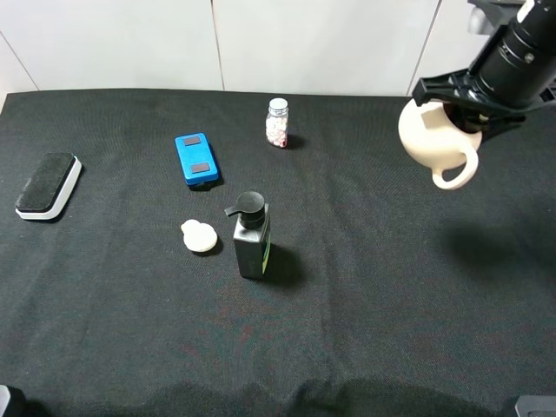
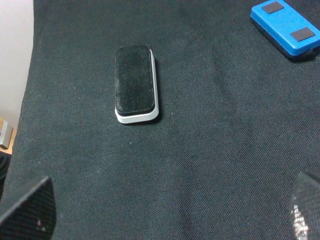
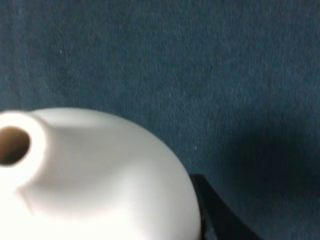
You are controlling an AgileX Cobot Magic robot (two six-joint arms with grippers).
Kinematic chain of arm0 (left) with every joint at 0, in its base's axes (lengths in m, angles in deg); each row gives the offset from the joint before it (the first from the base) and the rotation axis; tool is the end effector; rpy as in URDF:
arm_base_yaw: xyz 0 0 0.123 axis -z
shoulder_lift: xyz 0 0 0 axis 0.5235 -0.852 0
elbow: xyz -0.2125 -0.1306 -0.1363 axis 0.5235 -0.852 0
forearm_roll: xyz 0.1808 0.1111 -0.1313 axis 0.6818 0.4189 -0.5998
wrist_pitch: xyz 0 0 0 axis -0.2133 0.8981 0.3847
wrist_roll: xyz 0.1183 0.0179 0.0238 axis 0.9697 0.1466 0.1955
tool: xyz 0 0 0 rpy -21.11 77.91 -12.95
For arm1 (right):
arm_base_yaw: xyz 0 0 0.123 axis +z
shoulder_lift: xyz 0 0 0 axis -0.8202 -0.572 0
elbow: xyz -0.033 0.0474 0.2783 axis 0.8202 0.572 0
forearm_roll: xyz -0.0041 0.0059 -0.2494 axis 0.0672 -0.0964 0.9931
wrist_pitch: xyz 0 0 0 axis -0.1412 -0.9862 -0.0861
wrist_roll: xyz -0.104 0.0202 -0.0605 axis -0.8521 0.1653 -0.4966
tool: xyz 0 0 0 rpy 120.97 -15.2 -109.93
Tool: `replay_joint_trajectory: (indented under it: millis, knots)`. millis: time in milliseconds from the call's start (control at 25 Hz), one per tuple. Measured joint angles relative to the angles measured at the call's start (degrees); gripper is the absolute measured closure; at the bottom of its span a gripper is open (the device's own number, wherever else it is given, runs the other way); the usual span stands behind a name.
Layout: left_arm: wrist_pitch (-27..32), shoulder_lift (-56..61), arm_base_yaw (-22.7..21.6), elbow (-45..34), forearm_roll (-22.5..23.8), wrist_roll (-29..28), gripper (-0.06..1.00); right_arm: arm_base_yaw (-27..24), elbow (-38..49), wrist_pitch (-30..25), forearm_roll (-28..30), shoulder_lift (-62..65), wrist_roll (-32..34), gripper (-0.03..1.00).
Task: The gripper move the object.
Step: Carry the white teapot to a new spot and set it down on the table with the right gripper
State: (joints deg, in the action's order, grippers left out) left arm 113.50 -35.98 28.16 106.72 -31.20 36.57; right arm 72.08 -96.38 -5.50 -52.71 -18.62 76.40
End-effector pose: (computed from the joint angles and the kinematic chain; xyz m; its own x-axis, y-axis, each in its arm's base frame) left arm 0.0210 -0.0034 0.2612 -0.4501 0.1102 -0.8862 0.0359 0.9938 0.1053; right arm 0.2816 0.0968 0.2256 -0.9851 -0.0773 -0.1539 -0.0962 0.9882 0.1190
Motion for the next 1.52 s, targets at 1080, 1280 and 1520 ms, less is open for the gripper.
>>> replay_joint_trajectory:
  millis: [1080, 1280, 1520]
  knots:
    - [0.0, 0.0, 0.0, 0.0, 0.0, 0.0, -0.05, 3.7, -28.8, -5.1, 1.6, -24.3, -1.8, 0.88]
    - [0.0, 0.0, 0.0, 0.0, 0.0, 0.0, -0.05, 4.9, -35.7, -6.5, 1.7, -29.2, -1.8, 0.88]
    - [0.0, 0.0, 0.0, 0.0, 0.0, 0.0, -0.05, 6.4, -42.3, -7.7, 1.6, -34.5, -1.8, 0.88]
